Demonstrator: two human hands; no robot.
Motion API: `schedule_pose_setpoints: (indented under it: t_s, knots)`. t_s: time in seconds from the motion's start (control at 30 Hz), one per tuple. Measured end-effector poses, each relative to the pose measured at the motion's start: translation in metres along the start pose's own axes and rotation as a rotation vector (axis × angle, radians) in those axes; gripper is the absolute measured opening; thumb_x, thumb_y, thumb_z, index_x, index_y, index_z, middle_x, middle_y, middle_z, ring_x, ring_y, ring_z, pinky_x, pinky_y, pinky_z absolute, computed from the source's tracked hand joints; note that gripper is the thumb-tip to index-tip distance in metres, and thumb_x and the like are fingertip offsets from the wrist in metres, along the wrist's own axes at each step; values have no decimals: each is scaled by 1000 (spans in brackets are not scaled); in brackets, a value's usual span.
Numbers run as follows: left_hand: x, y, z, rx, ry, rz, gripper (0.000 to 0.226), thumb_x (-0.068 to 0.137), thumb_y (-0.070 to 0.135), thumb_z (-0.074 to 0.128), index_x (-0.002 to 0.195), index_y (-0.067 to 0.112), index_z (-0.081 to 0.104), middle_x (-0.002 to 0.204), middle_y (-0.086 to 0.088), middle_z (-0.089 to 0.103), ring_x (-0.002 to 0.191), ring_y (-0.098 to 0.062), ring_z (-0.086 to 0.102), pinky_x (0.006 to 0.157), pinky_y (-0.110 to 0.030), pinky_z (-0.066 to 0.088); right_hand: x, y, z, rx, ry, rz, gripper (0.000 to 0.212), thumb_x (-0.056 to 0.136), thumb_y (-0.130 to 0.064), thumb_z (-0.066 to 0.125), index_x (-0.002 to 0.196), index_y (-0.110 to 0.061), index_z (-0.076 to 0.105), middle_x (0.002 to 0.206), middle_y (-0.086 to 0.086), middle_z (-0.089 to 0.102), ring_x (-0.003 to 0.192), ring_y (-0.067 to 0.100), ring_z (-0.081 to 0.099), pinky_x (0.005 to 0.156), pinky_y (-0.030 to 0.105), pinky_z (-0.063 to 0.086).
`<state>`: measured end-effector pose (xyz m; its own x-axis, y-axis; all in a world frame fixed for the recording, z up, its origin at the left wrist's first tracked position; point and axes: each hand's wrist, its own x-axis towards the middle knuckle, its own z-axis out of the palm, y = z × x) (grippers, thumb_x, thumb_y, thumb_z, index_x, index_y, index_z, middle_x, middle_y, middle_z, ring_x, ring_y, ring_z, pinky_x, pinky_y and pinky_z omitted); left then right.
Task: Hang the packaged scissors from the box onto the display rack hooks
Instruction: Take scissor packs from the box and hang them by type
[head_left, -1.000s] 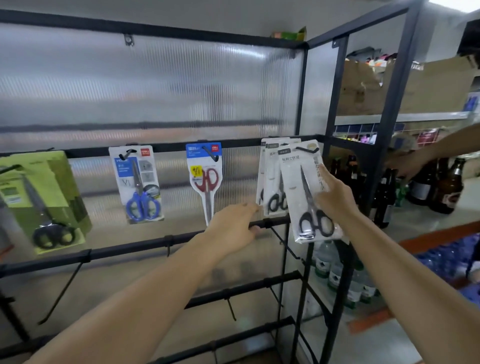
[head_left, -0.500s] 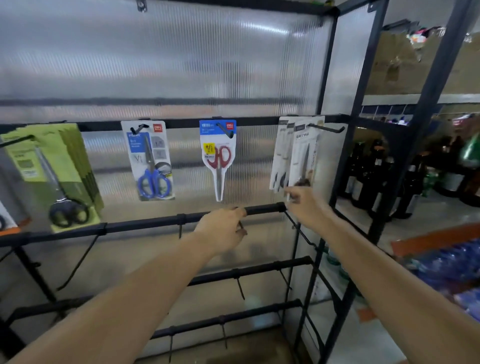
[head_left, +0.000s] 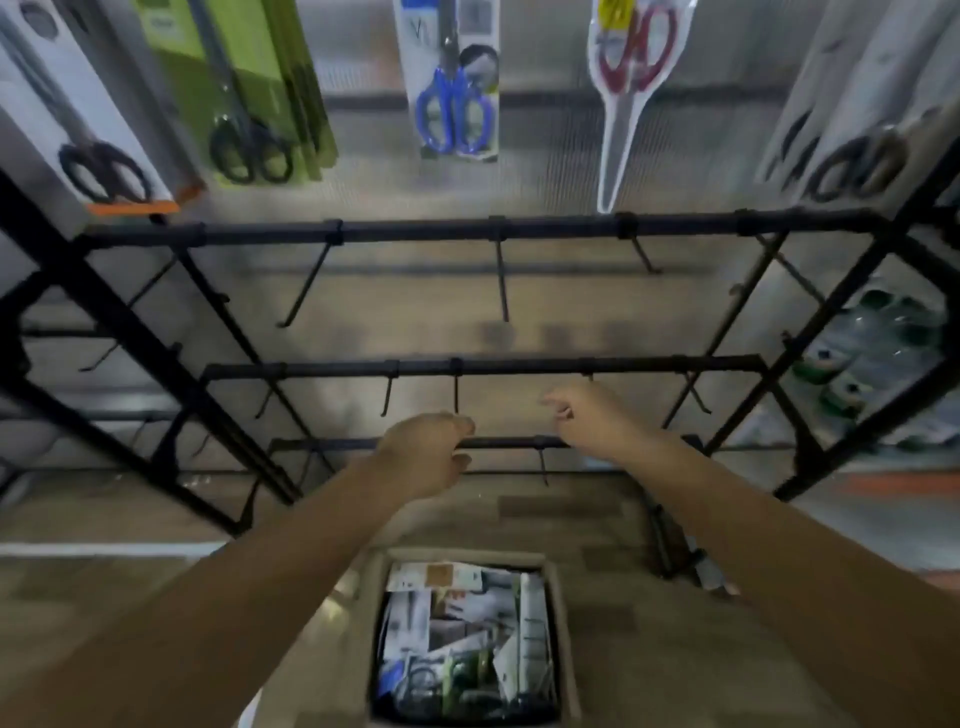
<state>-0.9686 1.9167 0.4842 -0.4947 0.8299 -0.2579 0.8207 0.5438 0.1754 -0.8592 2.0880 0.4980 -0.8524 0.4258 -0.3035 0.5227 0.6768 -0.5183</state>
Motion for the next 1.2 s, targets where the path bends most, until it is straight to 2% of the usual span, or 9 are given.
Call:
schedule_pose_setpoints:
  t_s: [0.2,0.37,0.47,0.57,0.67,0.8,0.97,1.1,1.2]
  knots:
    - [-35,-74,89,-57,-212,-122,40,97,26,44,137,19,43,138,-4,48,124,-22,47,97,-29,38,20,9,115,-124,-262,67,39,95,-10,44,133,-10,49,113,0,57,100,17,56,92,29,41]
    - [-54,-123,193,-122,-371,-238,36,97,21,42,132,16,47,136,-4,50,125,-20,46,96,-29,37,27,55,235,-69,-371,220,36,92,-16,46,127,-13,54,128,13,54,117,30,50,95,35,40]
    - [-58,-147,265,-155,-465,-333,35,97,25,42,130,17,47,133,-4,52,123,-22,48,95,-31,40,32,93,310,15,-438,287,34,95,-14,46,127,-10,54,129,12,54,108,30,56,87,35,45]
    - [-59,-166,339,-197,-510,-403,34,95,27,46,128,18,49,131,-4,54,120,-22,50,94,-30,42,38,136,379,165,-373,488,33,95,-13,48,127,-12,55,127,10,56,86,24,62,68,32,51]
    - [-45,-171,412,-235,-526,-438,29,94,23,48,120,15,55,122,-9,60,113,-26,54,89,-30,43,43,186,442,259,-203,722,37,91,-16,53,128,-15,55,127,12,57,96,27,60,71,28,47]
    - [-14,-161,500,-285,-538,-407,30,95,24,47,123,18,53,120,-10,60,110,-28,55,83,-29,42,62,240,505,248,-65,872,50,87,-36,60,128,-11,50,120,13,59,99,30,60,80,38,53]
    - [25,-133,580,-395,-515,-329,35,96,25,48,130,20,50,126,-8,58,113,-25,54,90,-30,42,100,294,554,285,-86,937,105,74,-56,68,148,-7,13,149,15,30,131,33,39,98,46,43]
    - [41,-122,611,-419,-488,-293,35,95,24,51,130,21,52,127,-7,58,112,-24,56,89,-30,44,116,311,573,344,-195,956,126,64,-65,71,148,-20,-11,155,11,15,130,33,40,68,33,51]
    - [48,-122,622,-399,-504,-298,33,95,25,50,128,23,52,123,-7,60,106,-22,59,80,-26,45,122,308,591,375,-247,1073,123,65,-59,73,145,-31,-17,151,15,18,126,40,40,93,51,45]
